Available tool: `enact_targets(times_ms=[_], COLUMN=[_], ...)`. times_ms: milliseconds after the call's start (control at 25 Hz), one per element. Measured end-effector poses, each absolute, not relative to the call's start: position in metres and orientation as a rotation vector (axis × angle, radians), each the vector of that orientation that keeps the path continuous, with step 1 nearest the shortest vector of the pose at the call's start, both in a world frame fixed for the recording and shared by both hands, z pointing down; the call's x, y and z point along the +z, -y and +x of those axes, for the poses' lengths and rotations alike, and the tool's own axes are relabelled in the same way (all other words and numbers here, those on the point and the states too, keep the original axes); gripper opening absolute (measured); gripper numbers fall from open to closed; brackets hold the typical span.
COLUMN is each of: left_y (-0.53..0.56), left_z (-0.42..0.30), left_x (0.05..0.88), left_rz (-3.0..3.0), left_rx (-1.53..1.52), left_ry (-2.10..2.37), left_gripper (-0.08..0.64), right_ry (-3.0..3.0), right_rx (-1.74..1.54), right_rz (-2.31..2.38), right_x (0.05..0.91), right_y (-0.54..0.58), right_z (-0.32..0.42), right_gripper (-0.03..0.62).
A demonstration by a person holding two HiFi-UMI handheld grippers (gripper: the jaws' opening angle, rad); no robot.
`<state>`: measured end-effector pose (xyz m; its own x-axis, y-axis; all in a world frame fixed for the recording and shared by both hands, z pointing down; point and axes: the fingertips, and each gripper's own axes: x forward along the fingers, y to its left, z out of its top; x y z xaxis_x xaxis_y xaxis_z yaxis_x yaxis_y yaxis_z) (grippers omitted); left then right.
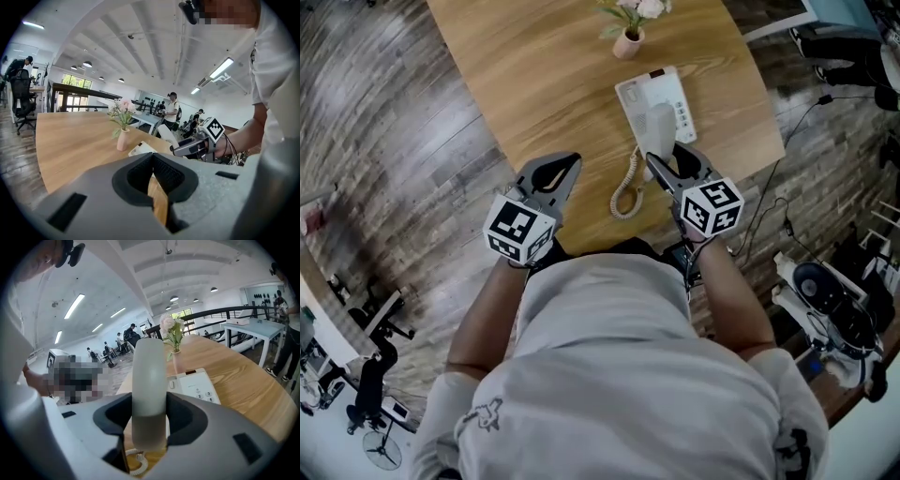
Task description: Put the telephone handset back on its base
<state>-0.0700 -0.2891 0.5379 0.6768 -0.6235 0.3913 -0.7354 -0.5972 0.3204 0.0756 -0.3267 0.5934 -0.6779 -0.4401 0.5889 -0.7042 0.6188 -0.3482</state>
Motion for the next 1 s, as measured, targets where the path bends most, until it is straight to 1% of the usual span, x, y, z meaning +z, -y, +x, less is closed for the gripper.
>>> enact_targets(times_ms=[600, 1000], left_y=[0.335, 0.346], left_z=[-0.066, -0.071], left_x=[0.581, 0.591], left_rz=[2.391, 2.356], left_rx=[0.375, 0.369], left_ry=[1.059, 1.072], left_gripper=[0.006, 0.006], right_ry=[2.218, 2.128], right_rx=[0.779, 0.791], right_rz=[0.871, 0.868], right_x=[0.661, 0.677], right_y=[0.370, 0.386], right_z=[0.079, 0.066], right_gripper=[0.224, 0.224])
